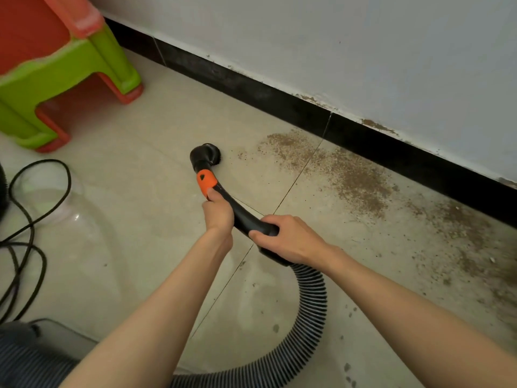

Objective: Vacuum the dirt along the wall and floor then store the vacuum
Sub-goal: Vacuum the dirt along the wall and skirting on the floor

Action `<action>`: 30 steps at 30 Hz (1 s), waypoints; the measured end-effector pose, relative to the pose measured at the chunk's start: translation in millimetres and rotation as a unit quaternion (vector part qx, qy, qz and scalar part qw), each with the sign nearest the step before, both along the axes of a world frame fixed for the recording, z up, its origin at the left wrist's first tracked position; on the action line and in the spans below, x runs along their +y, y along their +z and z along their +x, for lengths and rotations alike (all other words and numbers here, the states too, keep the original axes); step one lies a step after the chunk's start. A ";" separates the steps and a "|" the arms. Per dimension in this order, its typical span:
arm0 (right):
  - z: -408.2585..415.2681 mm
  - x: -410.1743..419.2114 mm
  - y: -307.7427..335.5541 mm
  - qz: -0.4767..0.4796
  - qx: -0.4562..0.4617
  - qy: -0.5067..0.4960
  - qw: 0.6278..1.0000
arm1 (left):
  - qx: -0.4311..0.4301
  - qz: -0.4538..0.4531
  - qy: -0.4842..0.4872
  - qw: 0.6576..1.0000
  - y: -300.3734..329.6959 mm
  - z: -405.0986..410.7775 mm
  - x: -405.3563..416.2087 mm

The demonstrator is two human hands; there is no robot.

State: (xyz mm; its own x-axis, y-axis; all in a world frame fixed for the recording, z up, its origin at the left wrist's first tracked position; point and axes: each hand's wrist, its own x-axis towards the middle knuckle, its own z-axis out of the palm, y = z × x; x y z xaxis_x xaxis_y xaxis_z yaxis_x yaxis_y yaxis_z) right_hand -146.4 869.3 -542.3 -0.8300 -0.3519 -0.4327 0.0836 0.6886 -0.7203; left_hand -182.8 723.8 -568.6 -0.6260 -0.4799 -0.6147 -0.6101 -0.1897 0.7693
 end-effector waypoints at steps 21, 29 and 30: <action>-21.6 71.4 -2.2 0.043 0.052 -0.185 0.980 | 0.000 0.053 -0.193 0.980 13.8 -73.6 104.0; -19.7 48.3 2.5 0.017 0.023 -0.126 0.992 | 0.027 0.058 -0.125 0.990 13.4 -52.0 67.2; -17.6 42.2 4.6 0.009 0.015 -0.107 0.994 | 0.030 0.057 -0.104 0.992 12.7 -43.6 57.1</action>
State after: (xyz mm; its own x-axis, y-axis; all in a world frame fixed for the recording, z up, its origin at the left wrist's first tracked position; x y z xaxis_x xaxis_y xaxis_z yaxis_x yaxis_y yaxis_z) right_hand -164.0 911.4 -537.7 -0.8977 -0.1584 -0.4112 0.2077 0.6709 -0.7119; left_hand -226.4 780.8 -555.9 -0.7414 -0.2663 -0.6159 -0.5989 -0.1515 0.7864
